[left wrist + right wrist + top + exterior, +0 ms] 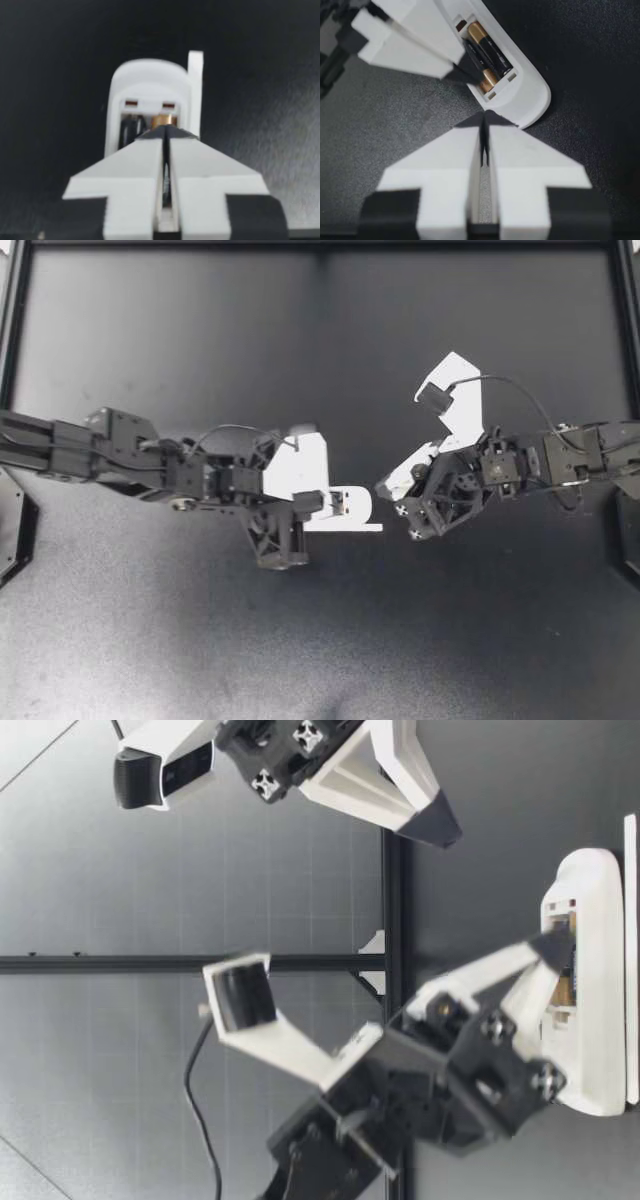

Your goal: Place the battery into the slot of the remote controller.

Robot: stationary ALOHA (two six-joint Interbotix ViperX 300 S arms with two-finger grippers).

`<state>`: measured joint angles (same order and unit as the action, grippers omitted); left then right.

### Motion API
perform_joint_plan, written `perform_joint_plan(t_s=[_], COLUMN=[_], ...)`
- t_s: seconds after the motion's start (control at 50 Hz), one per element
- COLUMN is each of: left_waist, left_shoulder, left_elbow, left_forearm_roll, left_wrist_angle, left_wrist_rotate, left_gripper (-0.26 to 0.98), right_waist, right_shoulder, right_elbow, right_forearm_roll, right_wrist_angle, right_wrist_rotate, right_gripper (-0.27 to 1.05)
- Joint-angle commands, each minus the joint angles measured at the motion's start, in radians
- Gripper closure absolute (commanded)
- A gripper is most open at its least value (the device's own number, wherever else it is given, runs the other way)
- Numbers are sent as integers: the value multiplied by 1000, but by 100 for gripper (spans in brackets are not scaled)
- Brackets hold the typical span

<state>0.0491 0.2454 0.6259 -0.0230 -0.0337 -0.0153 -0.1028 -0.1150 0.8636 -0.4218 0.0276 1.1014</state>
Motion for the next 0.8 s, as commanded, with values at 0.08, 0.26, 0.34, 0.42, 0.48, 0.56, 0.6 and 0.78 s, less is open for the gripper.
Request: perform_joint_plan(t_s=[0.08,0.26,0.34,0.42,0.48,0.56,0.6,0.78], left_waist=[8,8,8,8,8,8,8,8], left_shoulder=[-137,-267,-313,-356,-380,-410,-420,-474], left_elbow=[14,49,63,77,87,101,109,147], left_forearm_roll=[0,0,2,2,0,2,2,2], left_wrist_angle=[3,2,2,2,-2,-12,-20,-54], left_wrist_rotate=[2,11,12,12,15,17,17,14], left_gripper=[89,89,89,89,89,89,89,89], right_waist=[-3,-3,-3,-3,-3,-3,-3,-3], right_shoulder=[-84,-144,-172,-189,-198,-201,-198,-172], right_elbow=[-21,-38,-43,-49,-51,-57,-58,-66], right_forearm_roll=[-92,-209,-249,-262,-264,-264,-264,-264], right_wrist_angle=[-8,-11,-12,-15,-20,-49,-66,-109], right_wrist_rotate=[-51,-150,-207,-261,-302,-350,-364,-374], right_gripper=[86,86,86,86,86,86,86,86])
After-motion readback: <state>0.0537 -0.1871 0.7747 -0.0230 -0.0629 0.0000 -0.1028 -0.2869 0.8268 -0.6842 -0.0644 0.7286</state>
